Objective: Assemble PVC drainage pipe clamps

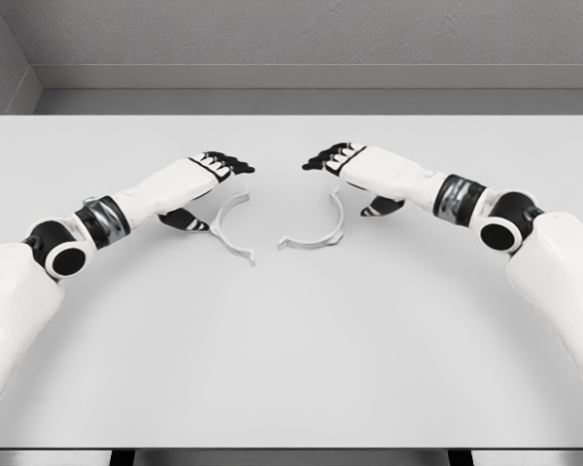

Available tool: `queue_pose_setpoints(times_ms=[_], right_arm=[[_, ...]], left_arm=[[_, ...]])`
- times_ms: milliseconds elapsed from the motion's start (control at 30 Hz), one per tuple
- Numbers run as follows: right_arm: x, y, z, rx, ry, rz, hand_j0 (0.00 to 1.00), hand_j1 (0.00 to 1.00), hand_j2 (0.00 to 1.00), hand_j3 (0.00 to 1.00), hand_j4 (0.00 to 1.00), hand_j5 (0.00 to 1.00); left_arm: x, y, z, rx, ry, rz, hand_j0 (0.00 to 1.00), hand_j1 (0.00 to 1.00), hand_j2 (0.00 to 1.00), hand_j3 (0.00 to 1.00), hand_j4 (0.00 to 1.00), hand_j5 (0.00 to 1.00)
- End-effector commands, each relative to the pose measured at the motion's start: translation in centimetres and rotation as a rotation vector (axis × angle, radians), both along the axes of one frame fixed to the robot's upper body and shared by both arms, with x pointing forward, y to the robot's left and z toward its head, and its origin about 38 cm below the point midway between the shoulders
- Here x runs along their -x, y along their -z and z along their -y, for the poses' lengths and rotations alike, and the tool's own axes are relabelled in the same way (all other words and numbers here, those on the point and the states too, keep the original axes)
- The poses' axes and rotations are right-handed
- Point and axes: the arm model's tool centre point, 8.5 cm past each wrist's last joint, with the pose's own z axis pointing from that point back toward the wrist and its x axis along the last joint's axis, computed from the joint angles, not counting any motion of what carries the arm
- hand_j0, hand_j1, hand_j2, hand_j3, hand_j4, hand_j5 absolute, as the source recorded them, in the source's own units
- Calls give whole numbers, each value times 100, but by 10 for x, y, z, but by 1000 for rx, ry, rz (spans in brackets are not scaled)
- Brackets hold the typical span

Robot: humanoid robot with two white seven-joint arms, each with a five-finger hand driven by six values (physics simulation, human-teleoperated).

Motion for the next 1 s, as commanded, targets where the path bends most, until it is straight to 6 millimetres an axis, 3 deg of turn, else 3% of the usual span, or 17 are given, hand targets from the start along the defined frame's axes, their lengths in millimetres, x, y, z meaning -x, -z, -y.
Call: queue_pose_setpoints(times_ms=[0, 133, 967], right_arm=[[-2, 12, -7, -18, 10, -39, 100, 100, 100, 100, 100, 100], [-6, 17, -21, -20, 4, -51, 100, 100, 100, 100, 100, 100], [-12, 14, -51, -59, -18, -64, 100, 100, 100, 100, 100, 100]], left_arm=[[0, 0, 4, 14, 3, -1, 100, 100, 100, 100, 100, 100], [1, 0, 4, 10, 6, -5, 100, 100, 100, 100, 100, 100], [-1, -1, -4, 6, -9, -7, 100, 100, 100, 100, 100, 100]])
